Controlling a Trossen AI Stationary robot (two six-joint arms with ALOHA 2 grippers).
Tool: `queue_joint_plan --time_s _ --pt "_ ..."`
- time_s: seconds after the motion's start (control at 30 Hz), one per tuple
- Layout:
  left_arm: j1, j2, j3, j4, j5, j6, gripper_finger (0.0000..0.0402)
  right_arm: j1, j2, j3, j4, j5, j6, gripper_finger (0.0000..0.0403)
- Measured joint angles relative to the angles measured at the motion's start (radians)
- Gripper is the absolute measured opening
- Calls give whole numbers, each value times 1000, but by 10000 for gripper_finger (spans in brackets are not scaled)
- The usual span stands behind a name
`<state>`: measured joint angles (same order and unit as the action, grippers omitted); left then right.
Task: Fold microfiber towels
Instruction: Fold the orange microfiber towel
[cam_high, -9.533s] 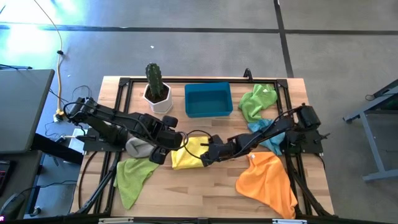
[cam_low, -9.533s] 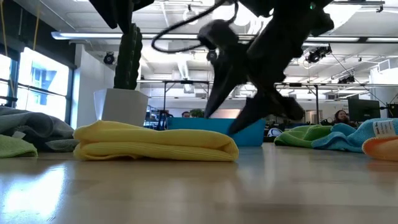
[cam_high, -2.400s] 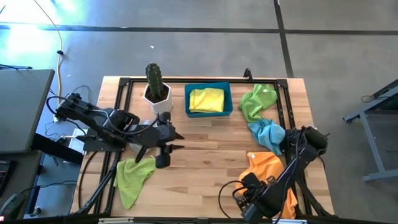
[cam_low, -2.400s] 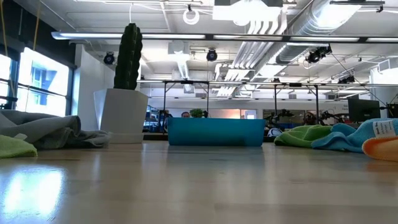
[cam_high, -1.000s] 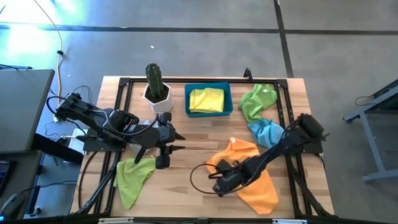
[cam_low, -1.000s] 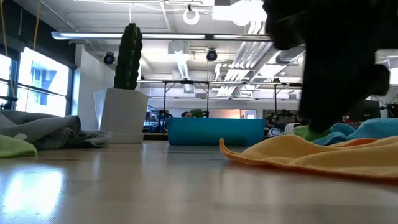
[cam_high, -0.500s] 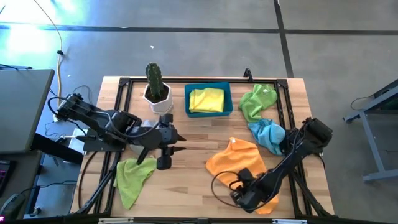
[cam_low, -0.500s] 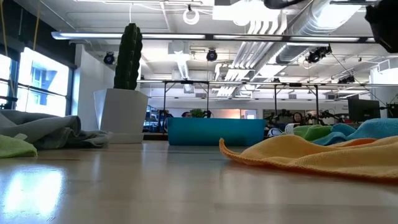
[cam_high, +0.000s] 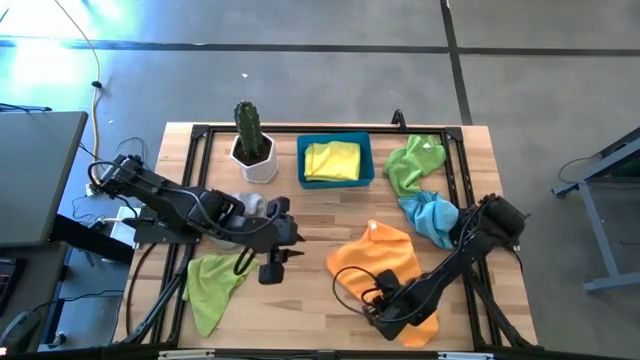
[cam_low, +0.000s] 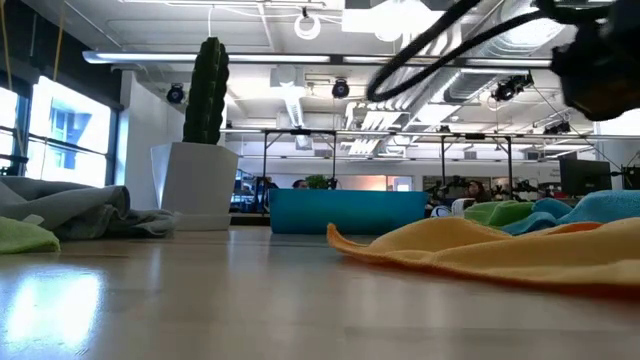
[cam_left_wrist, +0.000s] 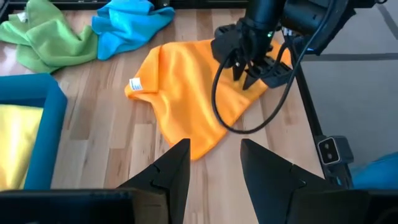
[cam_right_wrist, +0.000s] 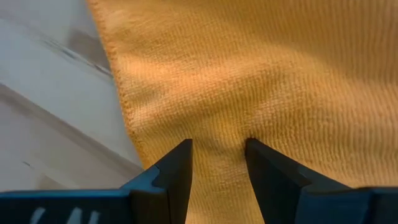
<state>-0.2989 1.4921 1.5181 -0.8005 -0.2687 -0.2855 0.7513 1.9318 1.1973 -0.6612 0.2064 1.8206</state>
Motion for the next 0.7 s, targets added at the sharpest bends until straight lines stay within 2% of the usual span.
queue_joint_plan --time_s 0.13,0.37,0.53,0.7 --pt "0 0 0 0 0 0 131 -36 3 -1 24 51 -61 144" --pt "0 0 0 -18 19 48 131 -117 11 -6 174 167 -311 144" --pt "0 0 0 -23 44 100 131 -137 7 12 172 69 -364 144" --pt "0 0 0 -29 49 132 131 -87 6 94 173 46 -431 144"
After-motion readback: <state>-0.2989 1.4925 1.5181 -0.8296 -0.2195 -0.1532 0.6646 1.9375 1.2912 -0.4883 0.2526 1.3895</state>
